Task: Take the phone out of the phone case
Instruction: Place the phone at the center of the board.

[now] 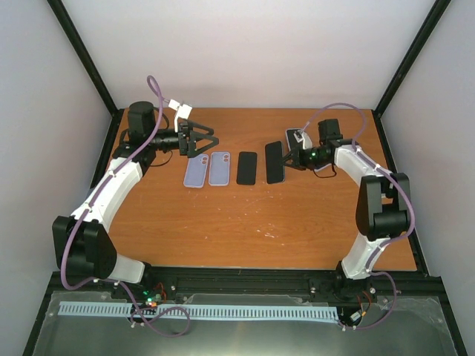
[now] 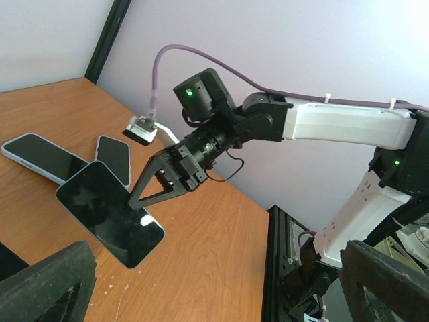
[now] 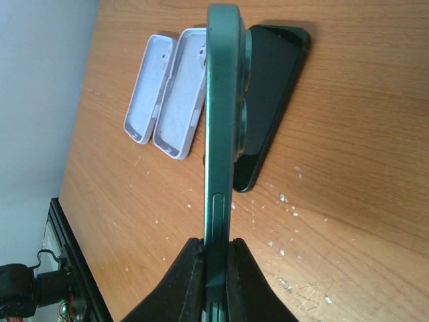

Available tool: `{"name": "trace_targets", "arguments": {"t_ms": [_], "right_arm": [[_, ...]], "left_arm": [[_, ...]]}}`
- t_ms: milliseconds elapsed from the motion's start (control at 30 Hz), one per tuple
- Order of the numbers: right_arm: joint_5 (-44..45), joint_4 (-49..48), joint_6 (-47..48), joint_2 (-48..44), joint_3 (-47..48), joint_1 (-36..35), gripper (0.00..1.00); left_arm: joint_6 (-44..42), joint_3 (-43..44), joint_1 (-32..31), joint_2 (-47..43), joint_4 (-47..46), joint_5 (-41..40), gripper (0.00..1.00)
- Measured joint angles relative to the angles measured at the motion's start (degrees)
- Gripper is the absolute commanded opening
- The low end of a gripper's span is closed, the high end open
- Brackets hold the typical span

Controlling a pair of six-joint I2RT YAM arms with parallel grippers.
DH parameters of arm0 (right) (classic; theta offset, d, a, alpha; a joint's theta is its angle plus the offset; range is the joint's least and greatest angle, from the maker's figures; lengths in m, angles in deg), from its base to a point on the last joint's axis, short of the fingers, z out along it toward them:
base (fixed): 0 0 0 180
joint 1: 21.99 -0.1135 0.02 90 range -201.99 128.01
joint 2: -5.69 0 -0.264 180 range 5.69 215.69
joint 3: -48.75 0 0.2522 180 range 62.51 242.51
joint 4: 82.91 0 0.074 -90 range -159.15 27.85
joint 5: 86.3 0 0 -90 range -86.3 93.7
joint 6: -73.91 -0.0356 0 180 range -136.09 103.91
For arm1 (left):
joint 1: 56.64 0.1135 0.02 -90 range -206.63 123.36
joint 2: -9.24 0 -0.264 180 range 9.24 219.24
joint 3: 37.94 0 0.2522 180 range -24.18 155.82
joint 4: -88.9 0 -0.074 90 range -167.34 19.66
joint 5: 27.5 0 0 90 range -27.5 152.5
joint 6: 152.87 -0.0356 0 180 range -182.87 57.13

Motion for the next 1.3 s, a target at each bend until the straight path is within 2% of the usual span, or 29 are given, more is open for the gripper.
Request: {"name": "trace_targets", "arguments": {"t_ms": [800, 1000, 1300], "right_arm": [[-4.94, -1.29, -4.5, 19.8, 8.83, 2.12, 0.04], [-5.64, -2.19, -6.36, 21.57, 9.25, 2.69, 0.15], [-5.75, -2.73, -7.43, 21.7, 9.25, 3.08, 0.37]], "left_arm": [[0.0, -0.15, 0.04, 0.04, 0.24, -0.15, 1.0], [0.02, -0.33, 0.04, 0.04, 0.22, -0.17, 1.0], [0.02, -0.55, 0.04, 0.07, 0.22, -0.17, 1.0]]}}
